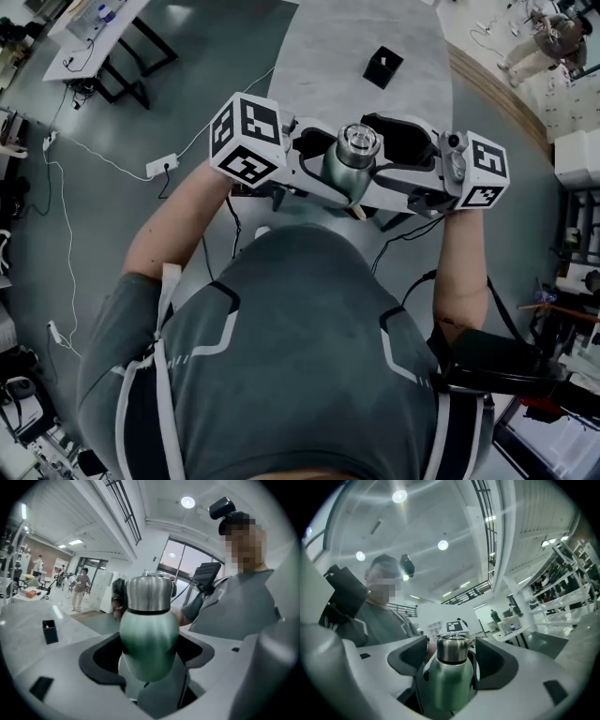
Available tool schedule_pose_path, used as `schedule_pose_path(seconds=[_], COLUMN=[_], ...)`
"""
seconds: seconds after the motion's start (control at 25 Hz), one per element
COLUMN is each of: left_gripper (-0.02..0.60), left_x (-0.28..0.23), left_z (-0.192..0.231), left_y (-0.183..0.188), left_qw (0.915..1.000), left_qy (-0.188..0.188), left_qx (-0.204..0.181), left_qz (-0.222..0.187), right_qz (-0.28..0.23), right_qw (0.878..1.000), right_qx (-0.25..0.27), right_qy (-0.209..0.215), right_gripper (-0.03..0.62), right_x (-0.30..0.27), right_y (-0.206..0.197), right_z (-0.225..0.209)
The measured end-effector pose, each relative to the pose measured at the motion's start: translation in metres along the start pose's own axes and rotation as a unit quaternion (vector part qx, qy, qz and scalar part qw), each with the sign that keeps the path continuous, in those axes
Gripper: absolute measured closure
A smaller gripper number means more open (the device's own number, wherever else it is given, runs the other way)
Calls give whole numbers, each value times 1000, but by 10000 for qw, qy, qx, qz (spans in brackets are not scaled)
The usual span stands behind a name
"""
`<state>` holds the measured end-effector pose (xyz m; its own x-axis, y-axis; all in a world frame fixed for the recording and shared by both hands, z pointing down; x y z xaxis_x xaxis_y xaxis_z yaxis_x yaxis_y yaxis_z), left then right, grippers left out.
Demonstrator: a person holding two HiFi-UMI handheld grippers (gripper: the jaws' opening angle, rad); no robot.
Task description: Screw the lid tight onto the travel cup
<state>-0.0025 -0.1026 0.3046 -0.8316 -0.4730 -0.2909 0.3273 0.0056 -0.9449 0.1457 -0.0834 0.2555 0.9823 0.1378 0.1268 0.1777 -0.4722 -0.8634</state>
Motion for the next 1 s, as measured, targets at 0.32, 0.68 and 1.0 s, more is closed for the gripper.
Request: schedule_pose_path(seconds=[0.32,0.68,1.0], left_gripper=[215,215,215], left_x=[-10,-1,1], left_z=[-16,17,35], left_y=[5,-8,-18], left_qw=[9975,9891,9823], left_qy=[-608,1120,1668], left_qx=[-308,-250,-24], left_qz=[185,920,854], right_qz=[849,346,-124], right_qw=[9907,9907,9671], right_qx=[432,663,542], right_qy=[968,-1141,-2483], right_gripper=[283,318,318], right_x=[-26,-22,-22], right_y=[1,-6,-11], right_z=[10,-15,-26])
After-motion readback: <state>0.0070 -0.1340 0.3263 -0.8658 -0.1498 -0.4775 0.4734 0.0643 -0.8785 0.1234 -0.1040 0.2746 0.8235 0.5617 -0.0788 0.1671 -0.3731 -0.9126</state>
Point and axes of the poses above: the fingertips, and each gripper's own axes: x backward along the fingers, z to its left, y out of its top, the point moved 8 cm from there along x, backward along the fingers, and after that the axes turned 12 degrees about -x, right-handed, at the moved point
